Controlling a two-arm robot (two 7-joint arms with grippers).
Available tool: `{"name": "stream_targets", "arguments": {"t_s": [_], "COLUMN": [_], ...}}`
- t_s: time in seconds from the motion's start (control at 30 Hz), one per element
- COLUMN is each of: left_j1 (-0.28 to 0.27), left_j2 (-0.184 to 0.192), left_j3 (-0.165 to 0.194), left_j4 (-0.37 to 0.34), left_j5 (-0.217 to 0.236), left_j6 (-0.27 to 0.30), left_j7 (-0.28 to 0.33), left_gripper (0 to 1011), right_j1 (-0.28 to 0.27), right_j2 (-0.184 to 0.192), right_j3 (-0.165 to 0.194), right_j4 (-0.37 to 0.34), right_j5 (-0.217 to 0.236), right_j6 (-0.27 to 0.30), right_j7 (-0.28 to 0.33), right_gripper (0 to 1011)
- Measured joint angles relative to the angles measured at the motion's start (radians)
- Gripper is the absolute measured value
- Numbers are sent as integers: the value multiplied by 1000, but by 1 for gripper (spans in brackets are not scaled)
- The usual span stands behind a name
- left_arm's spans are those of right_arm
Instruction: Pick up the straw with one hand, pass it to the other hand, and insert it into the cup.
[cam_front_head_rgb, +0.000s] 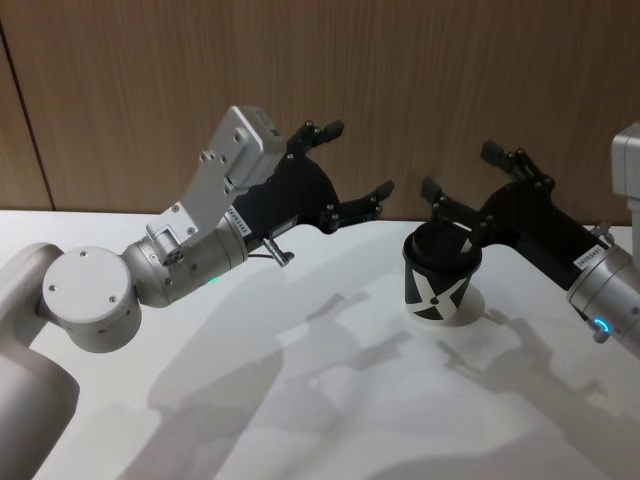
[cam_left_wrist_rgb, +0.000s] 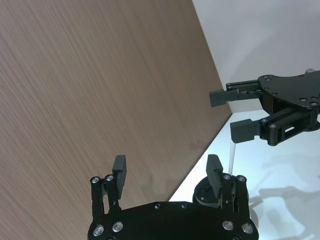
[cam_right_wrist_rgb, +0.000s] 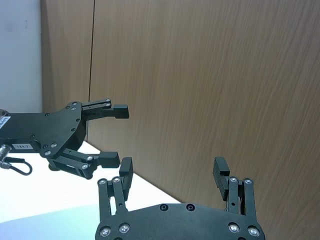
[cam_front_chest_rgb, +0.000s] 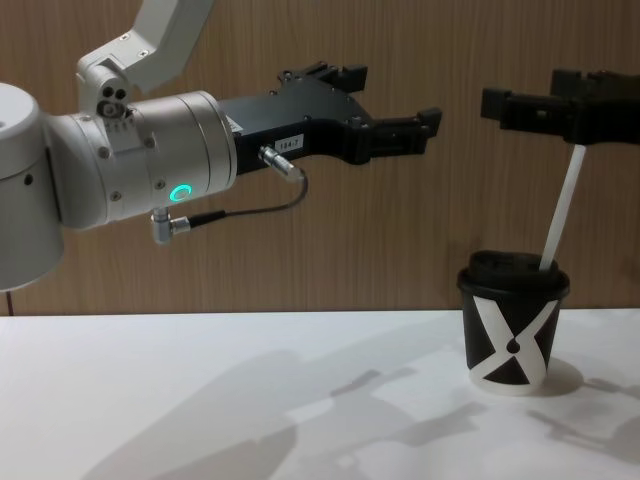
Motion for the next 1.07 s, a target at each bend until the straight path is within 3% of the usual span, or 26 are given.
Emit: {"name": "stream_targets", "arguments": {"t_s": [1.07], "left_j1": [-5], "left_j2": [0], "left_j3": [5], "left_j4": [1], "left_j5": [-1], "left_j6": [-5], "left_j7": [-5], "left_gripper": [1001], "right_j1": [0], "right_j2": [0], "right_j3": [-3], "right_j4": [1], "right_j5": [2], "right_j6": [-1], "right_j7": [1], "right_gripper": [1001]}}
